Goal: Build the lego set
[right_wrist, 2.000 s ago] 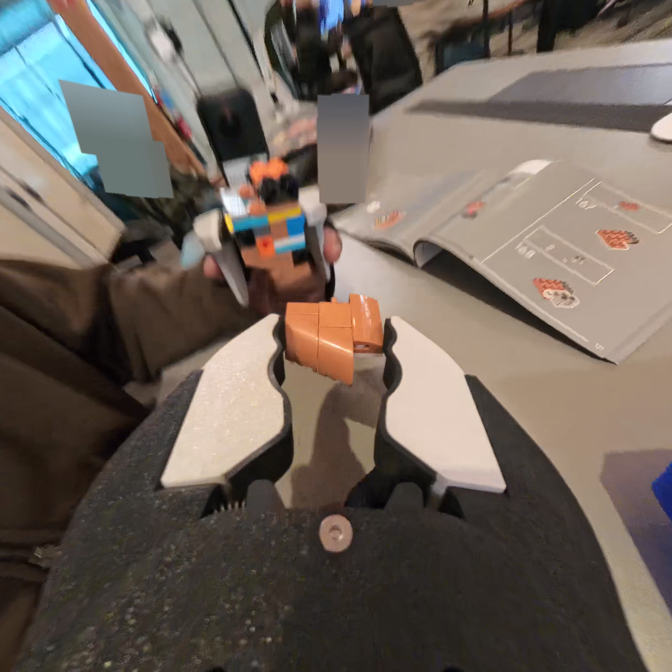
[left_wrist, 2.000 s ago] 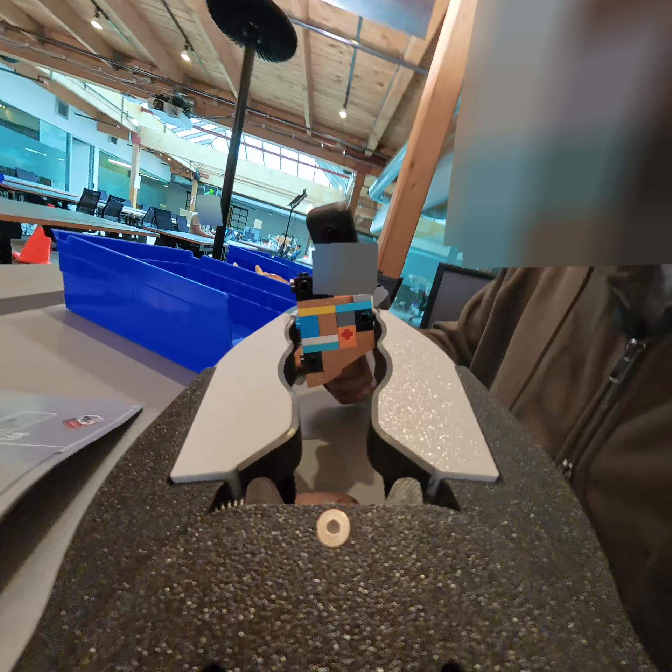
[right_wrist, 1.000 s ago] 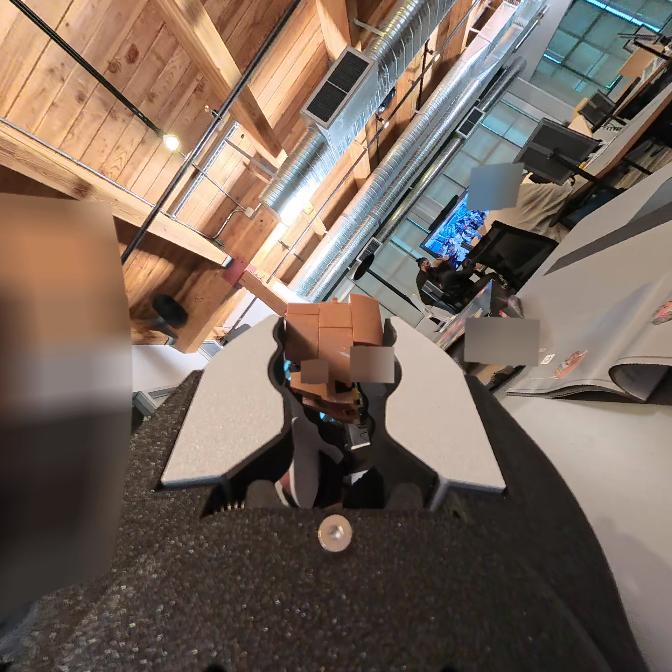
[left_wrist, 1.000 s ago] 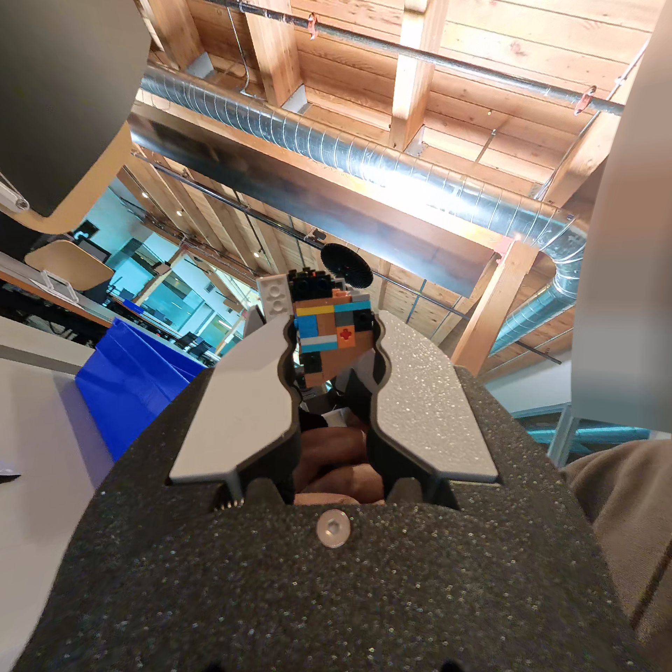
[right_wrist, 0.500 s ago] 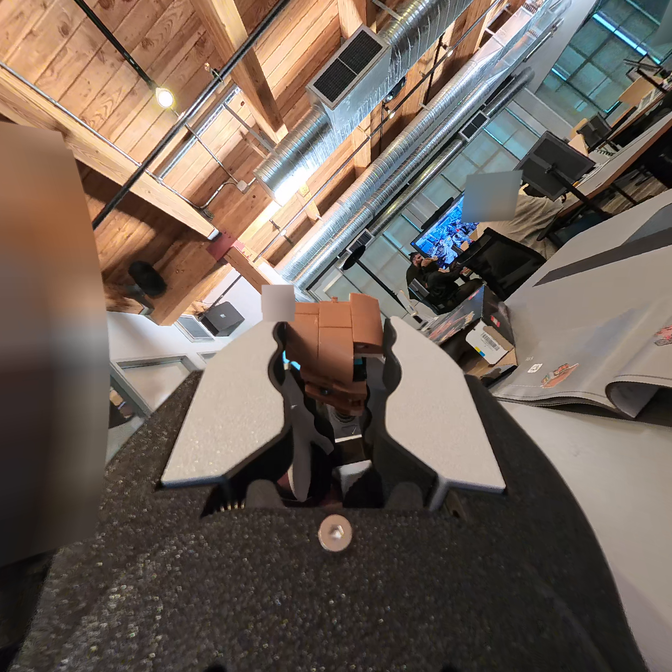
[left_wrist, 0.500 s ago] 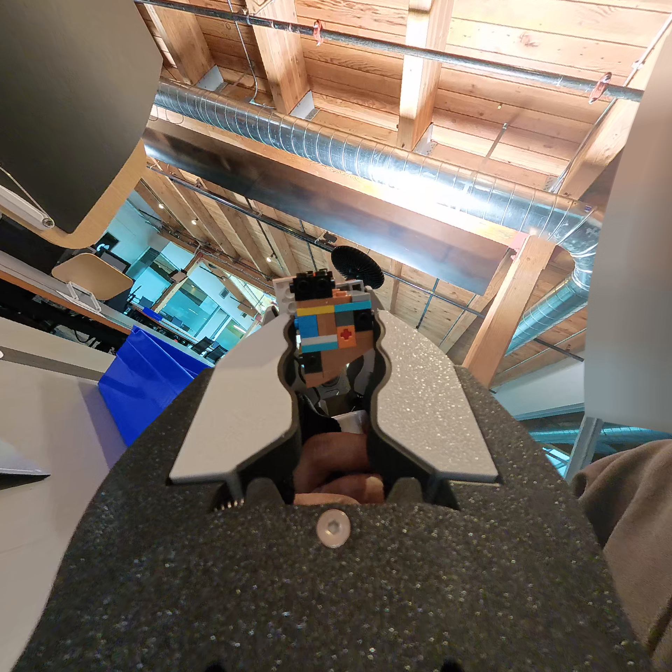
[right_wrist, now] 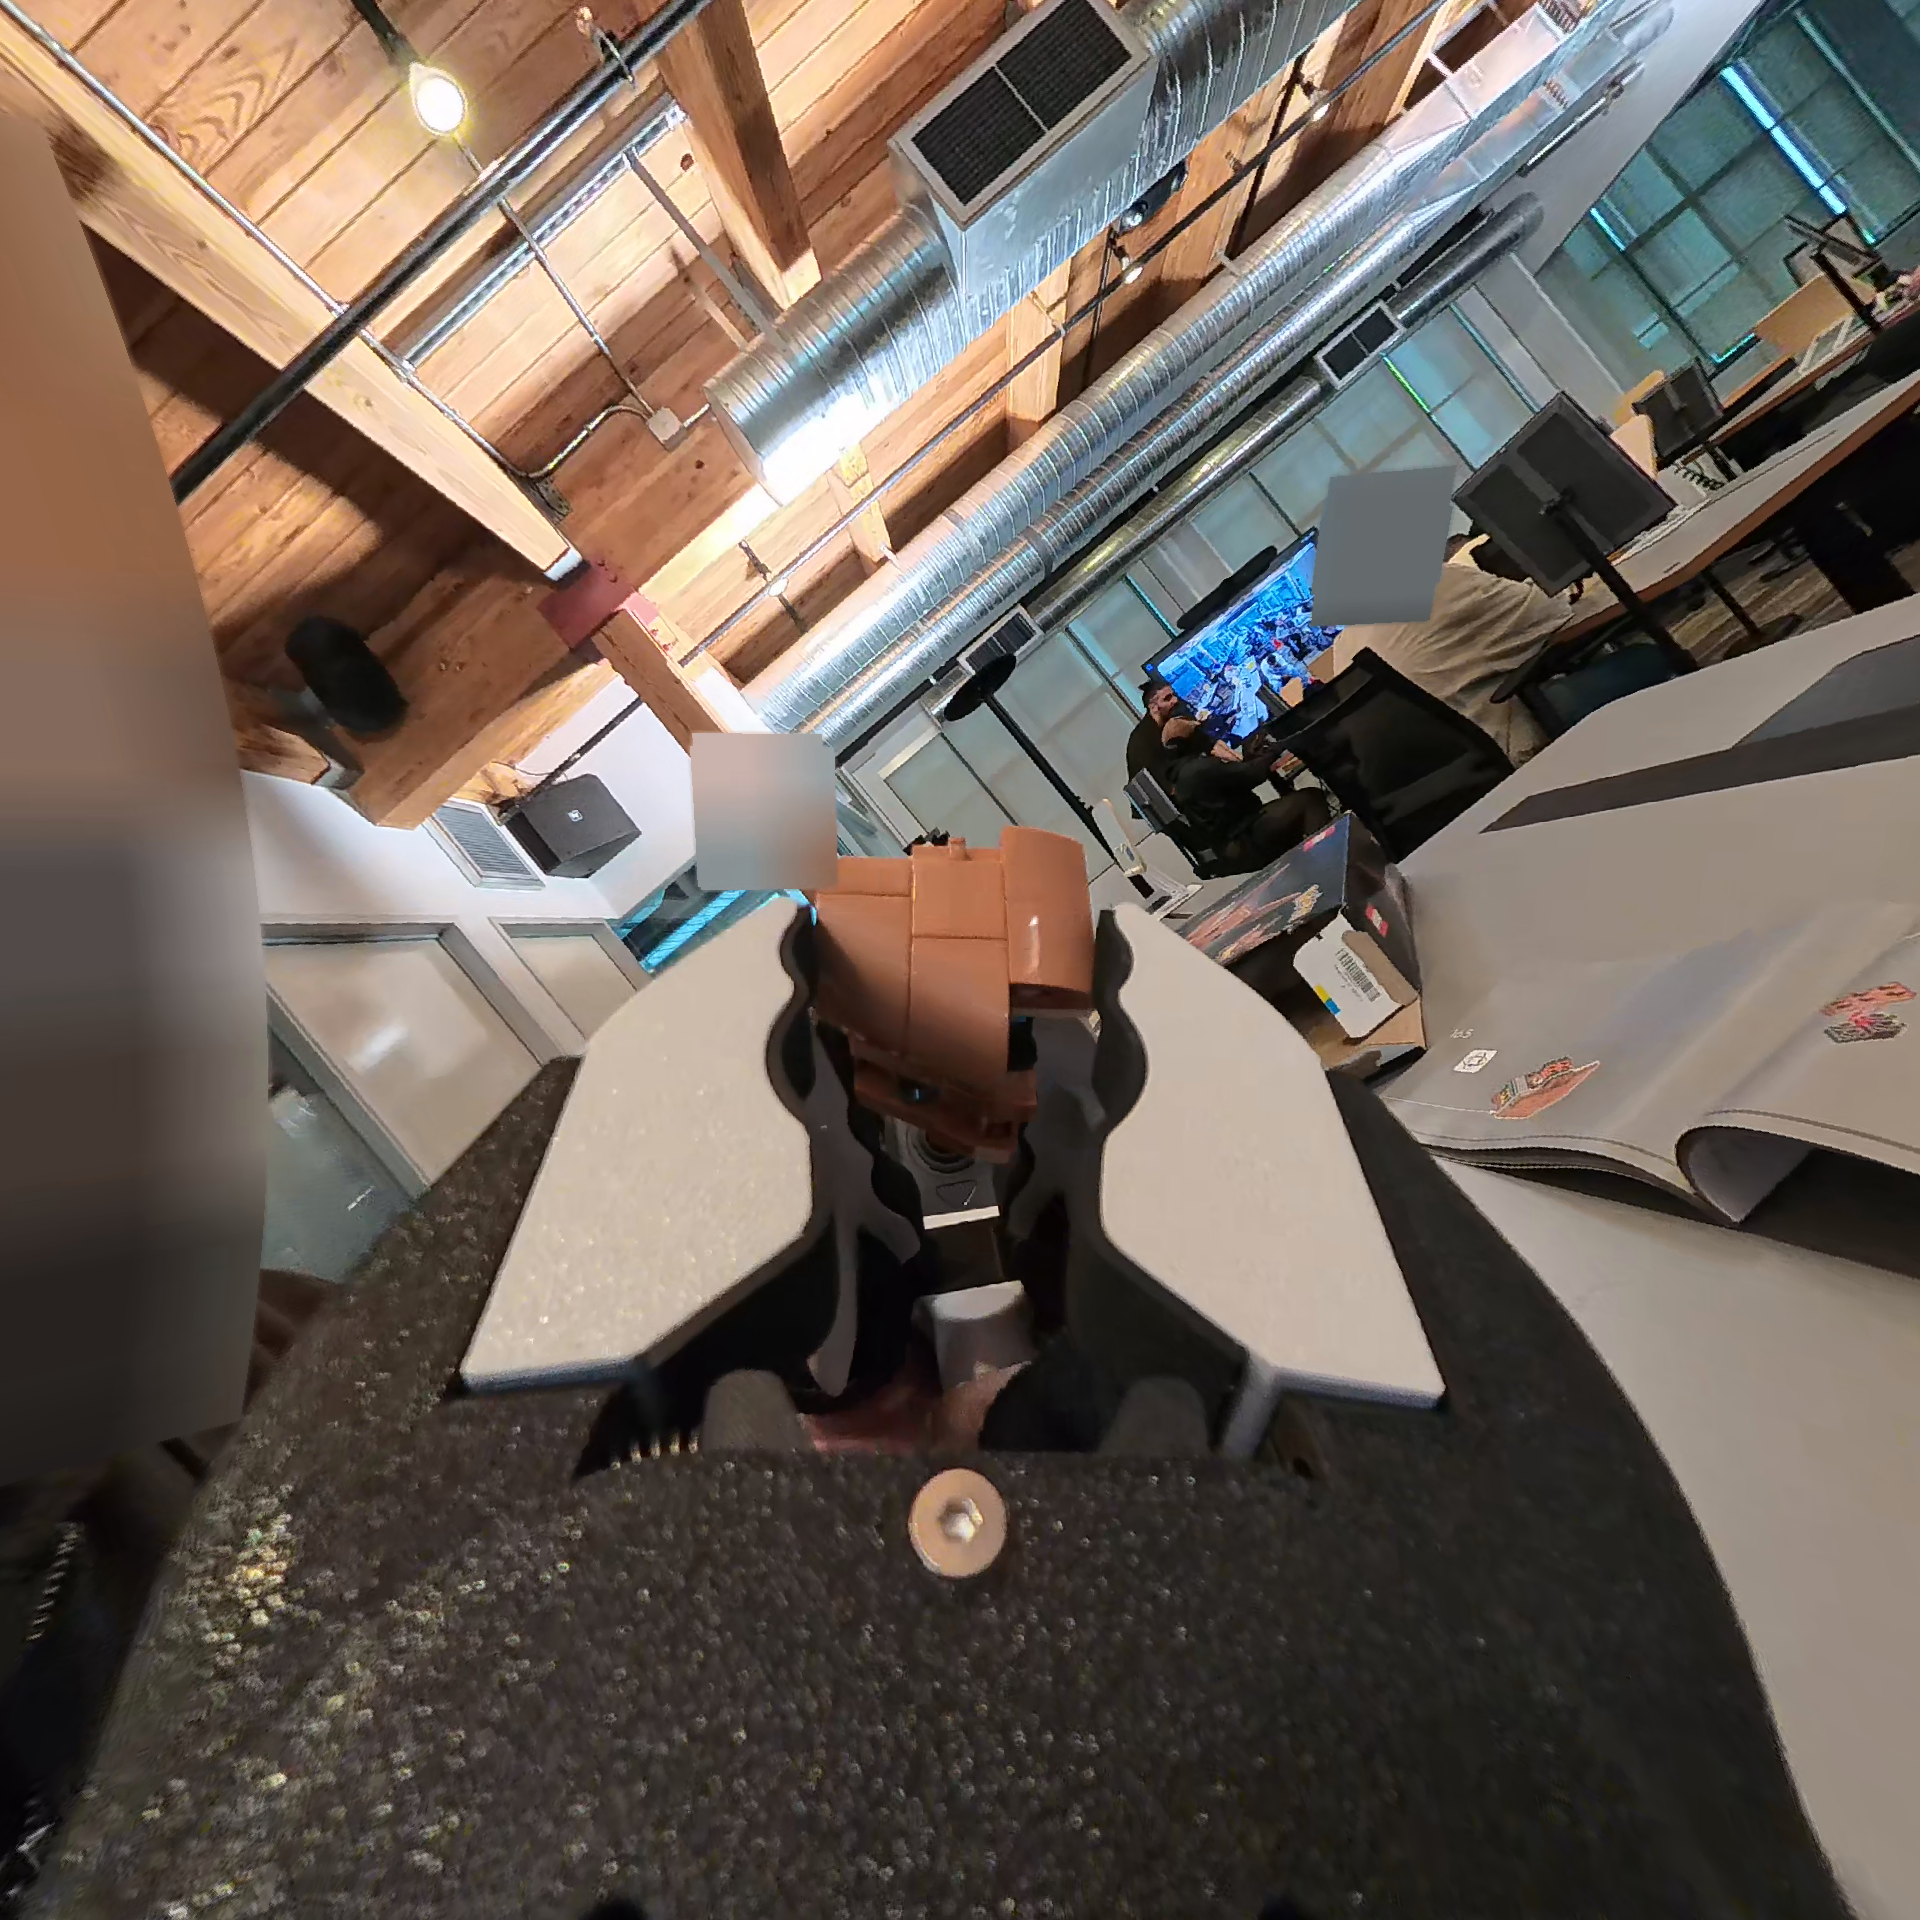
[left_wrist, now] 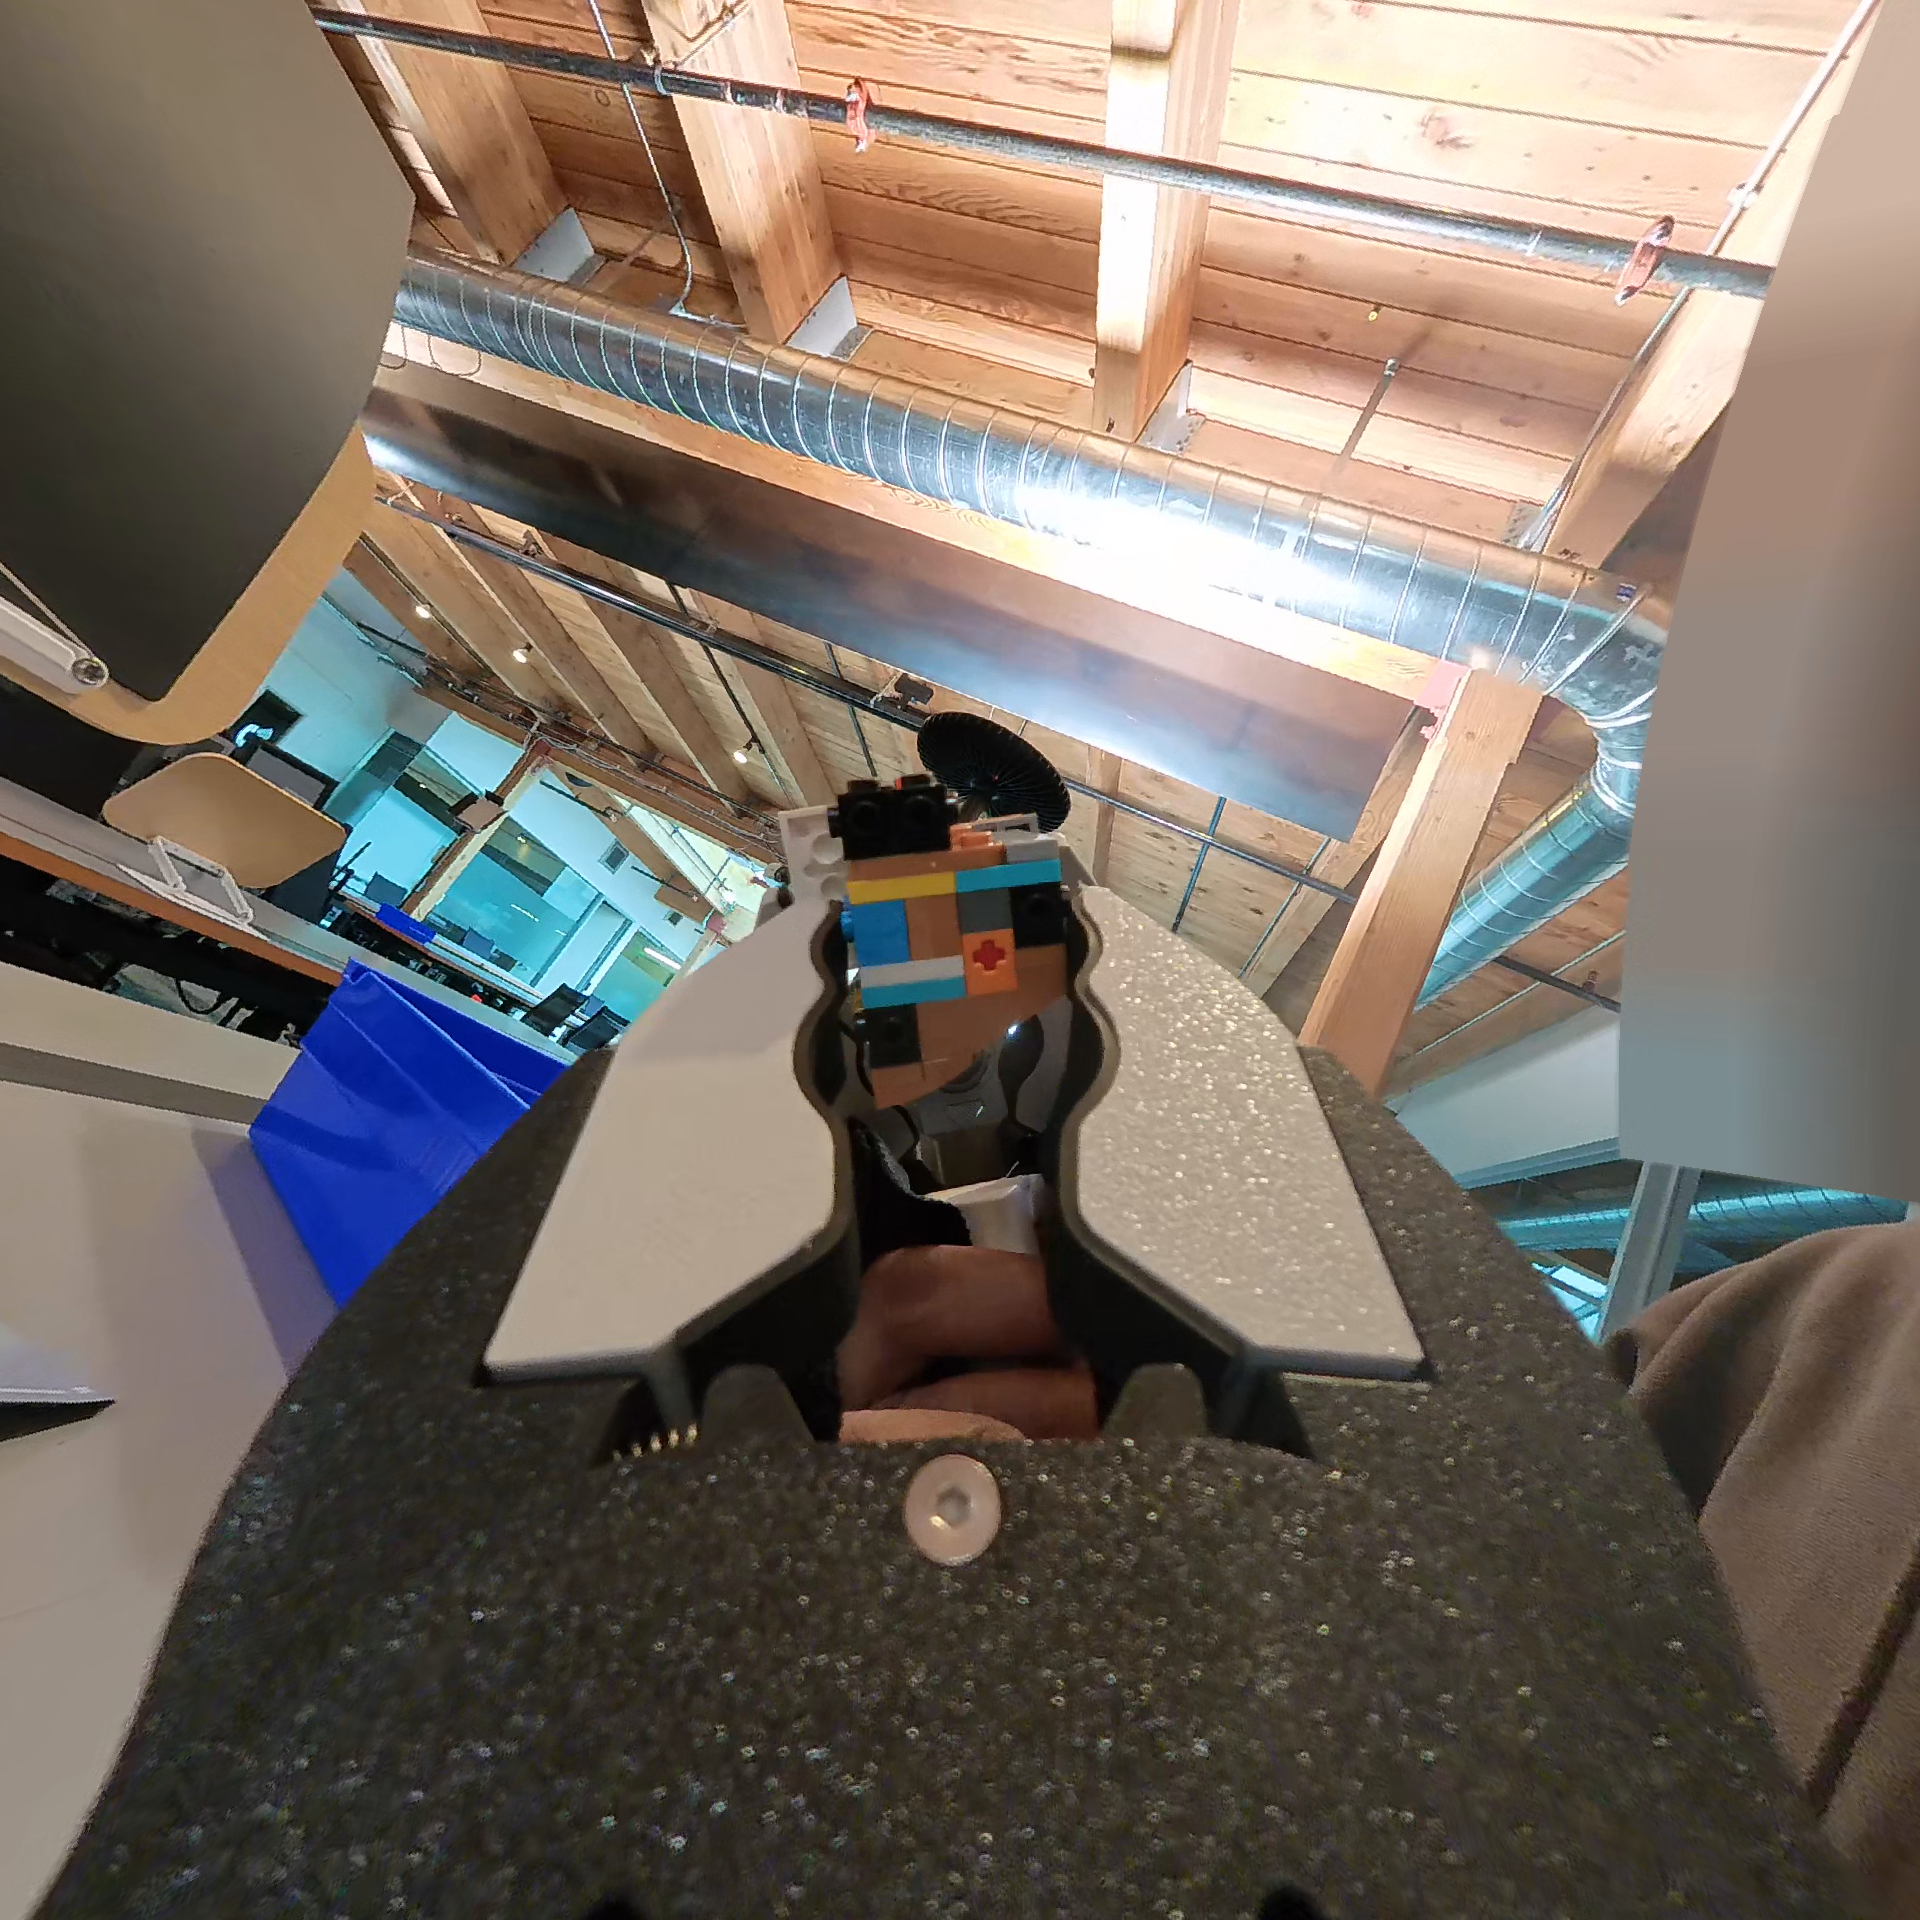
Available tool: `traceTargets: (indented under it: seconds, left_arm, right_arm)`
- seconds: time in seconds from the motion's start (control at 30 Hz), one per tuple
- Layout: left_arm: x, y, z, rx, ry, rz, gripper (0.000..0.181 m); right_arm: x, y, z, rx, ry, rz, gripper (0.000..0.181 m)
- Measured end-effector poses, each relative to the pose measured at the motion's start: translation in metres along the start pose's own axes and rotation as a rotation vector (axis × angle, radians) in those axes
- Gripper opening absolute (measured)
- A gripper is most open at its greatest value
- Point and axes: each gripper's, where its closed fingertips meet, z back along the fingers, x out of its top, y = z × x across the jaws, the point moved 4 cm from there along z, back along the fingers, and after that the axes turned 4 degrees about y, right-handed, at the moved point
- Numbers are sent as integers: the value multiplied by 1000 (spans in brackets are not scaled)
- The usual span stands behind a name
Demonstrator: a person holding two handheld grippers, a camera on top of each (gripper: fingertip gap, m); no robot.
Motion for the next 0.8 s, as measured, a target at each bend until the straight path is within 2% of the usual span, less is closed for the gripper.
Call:
traceTargets:
  seconds: [0.8]
  left_arm:
    - [2,-4,2,-32,-7,2,40]
  right_arm:
    - [-2,5,-1,19,37,37,51]
